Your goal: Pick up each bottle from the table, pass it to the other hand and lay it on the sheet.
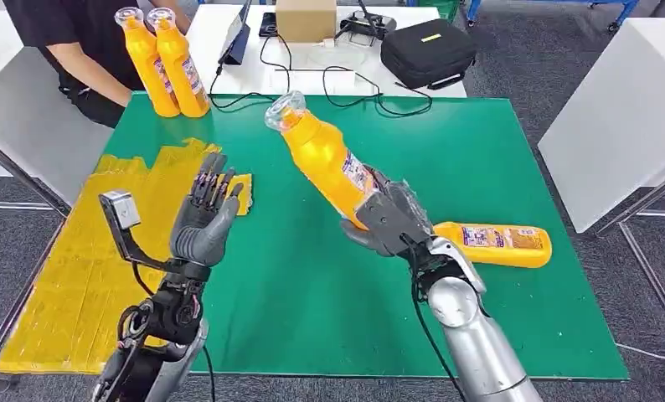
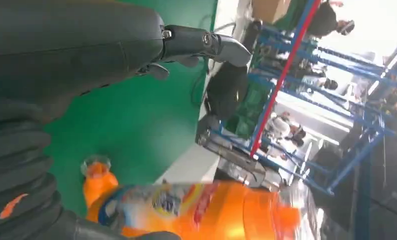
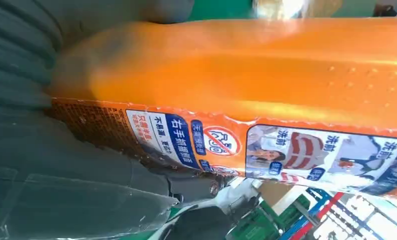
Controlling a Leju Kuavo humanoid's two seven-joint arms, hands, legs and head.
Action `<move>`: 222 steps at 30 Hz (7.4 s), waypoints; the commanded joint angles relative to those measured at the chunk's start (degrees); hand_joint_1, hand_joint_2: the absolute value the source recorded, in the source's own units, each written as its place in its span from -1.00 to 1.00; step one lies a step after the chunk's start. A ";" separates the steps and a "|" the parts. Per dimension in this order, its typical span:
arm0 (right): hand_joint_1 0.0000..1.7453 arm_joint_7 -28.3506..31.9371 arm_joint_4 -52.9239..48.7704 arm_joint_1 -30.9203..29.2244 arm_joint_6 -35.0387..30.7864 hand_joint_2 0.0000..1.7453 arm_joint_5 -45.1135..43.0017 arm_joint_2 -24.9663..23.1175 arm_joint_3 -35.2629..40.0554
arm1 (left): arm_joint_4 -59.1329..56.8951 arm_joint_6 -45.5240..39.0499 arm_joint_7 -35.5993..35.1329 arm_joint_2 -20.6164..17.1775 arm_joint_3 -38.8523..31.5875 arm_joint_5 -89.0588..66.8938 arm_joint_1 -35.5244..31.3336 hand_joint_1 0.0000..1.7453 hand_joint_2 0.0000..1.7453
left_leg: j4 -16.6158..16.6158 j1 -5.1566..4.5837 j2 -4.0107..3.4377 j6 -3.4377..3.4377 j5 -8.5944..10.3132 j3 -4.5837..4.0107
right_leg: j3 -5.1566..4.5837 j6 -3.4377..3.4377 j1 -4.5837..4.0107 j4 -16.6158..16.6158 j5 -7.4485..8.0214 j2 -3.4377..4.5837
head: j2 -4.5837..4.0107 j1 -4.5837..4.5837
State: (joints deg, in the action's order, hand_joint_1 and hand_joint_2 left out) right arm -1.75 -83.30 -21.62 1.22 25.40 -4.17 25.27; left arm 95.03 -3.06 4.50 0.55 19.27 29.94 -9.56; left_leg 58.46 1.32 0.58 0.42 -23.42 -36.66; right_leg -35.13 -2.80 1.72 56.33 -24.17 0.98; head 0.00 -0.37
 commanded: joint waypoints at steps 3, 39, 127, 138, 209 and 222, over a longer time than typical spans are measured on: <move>1.00 -1.24 11.52 -9.14 -3.44 1.00 4.68 -3.05 7.69 | -1.42 -0.82 -1.20 -0.09 5.71 4.77 -3.67 -1.00 1.00 | 0.03 0.00 -0.19 0.04 -0.08 0.15 | 0.13 0.15 -0.05 0.02 -0.03 0.09 | 0.00 0.00; 1.00 -3.41 27.42 -14.51 -7.06 1.00 13.42 -12.84 26.21 | -10.83 -4.33 -1.43 2.13 7.91 5.74 -11.62 -1.00 1.00 | -0.01 0.04 0.03 0.06 -0.05 0.18 | 0.19 0.17 -0.08 -0.03 -0.09 -0.16 | 0.00 0.00; -1.00 1.54 -2.23 4.69 -1.36 1.00 14.03 12.69 -4.27 | -59.83 -19.19 -10.96 -11.08 -5.54 -111.54 -10.03 -1.00 -1.00 | -0.17 -0.02 0.10 0.08 -0.02 0.66 | 0.71 0.22 -0.04 -0.19 -0.07 -0.25 | 0.00 -0.02; -1.00 1.47 -5.24 12.17 2.35 1.00 16.54 34.21 -14.21 | -18.71 -14.74 6.57 -11.70 -16.40 -66.94 3.09 -1.00 -1.00 | 0.08 -0.05 0.49 0.16 -0.07 0.48 | 0.70 0.11 -0.01 -0.06 -0.16 -0.50 | 0.00 -0.02; -1.00 0.69 36.27 -15.63 7.45 1.00 14.03 28.29 18.36 | 8.05 -9.35 11.45 -12.23 -9.43 -26.25 6.46 -1.00 -1.00 | -0.06 -0.04 0.02 0.21 -0.14 0.34 | 0.41 0.16 -0.04 -0.12 -0.05 -0.12 | 0.00 -0.02; -1.00 -1.87 45.21 -14.11 14.26 1.00 21.54 29.22 27.09 | 5.87 -9.61 10.93 -11.96 -7.26 -24.30 3.06 -1.00 -1.00 | -0.06 -0.05 0.28 0.21 -0.06 0.22 | 0.37 0.09 -0.02 -0.13 -0.06 -0.35 | 0.00 -0.02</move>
State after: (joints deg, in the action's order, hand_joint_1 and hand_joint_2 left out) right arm -1.18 -51.71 -34.10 10.08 41.16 26.45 40.96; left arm 105.50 -12.52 16.09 -12.28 8.83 4.26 -2.44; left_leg 58.48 1.27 0.90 0.60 -23.45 -36.68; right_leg -35.01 -2.83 1.75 56.30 -24.22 0.68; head 0.00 -0.39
